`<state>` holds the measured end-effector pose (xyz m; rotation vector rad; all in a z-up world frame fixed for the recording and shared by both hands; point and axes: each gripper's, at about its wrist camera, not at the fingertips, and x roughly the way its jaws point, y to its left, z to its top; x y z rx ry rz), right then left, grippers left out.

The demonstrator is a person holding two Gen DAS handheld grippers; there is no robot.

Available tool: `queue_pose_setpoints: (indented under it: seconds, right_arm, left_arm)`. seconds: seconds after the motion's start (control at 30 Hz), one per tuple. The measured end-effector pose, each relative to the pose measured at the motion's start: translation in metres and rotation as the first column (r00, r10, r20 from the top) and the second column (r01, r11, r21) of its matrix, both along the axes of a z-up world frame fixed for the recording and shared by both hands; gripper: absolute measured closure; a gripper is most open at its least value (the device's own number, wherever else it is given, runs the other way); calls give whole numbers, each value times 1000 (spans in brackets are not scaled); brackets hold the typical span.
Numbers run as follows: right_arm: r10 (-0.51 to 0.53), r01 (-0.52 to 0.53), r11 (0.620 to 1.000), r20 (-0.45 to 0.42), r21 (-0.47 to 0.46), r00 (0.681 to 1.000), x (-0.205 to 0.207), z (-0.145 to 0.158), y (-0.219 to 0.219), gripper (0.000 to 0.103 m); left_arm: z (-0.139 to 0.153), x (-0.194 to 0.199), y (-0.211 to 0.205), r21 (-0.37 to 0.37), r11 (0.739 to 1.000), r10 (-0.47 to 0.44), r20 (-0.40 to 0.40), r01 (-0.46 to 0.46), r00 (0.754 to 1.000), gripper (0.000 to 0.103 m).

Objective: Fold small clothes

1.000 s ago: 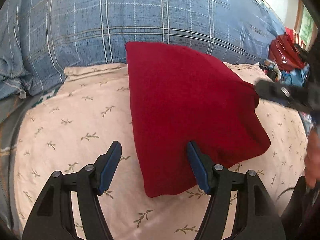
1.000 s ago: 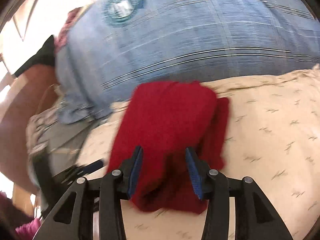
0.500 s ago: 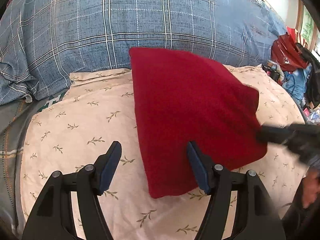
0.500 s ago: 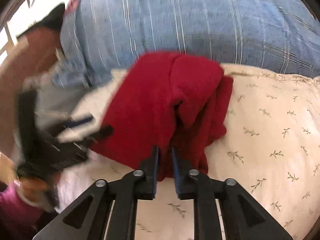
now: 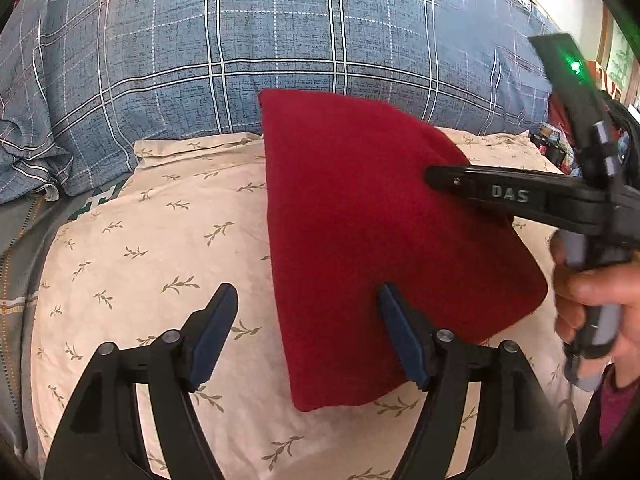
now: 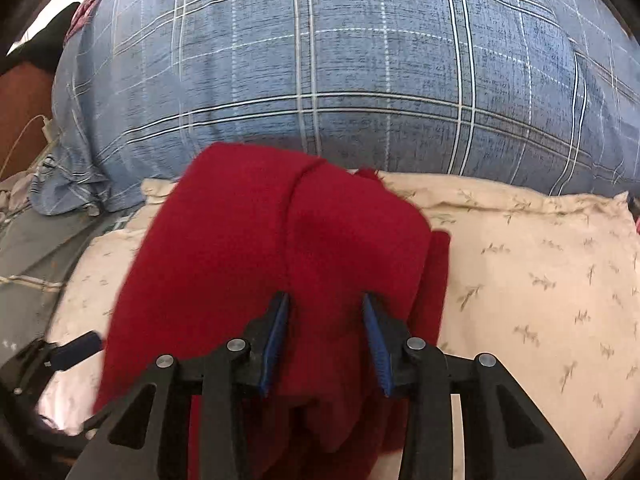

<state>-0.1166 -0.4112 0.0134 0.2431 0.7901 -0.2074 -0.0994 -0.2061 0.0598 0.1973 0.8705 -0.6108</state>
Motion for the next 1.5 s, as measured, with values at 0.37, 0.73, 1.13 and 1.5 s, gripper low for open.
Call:
queue_pose_setpoints:
  seconds: [0.37, 0.73, 1.13, 1.5]
  right_arm:
    - [-39, 33, 997, 83, 73, 996, -28, 27, 4, 59]
    - [-74, 64, 983, 55, 175, 996, -23, -5, -23, 35]
    - [-48, -20, 904, 148, 427, 988, -31, -26, -51, 11]
    - [55, -122, 932, 199, 341, 979, -25, 2, -17, 54]
  left_arm:
    - [-1, -3, -3, 16, 1000, 8, 4, -8, 1000, 30]
    - [9, -1, 16, -75, 997, 19, -62, -24, 998, 30]
    - [-14, 52, 8, -266, 964, -45, -264, -28, 963, 20]
    - [0, 44, -4, -300, 954, -110, -280, 22, 954, 51]
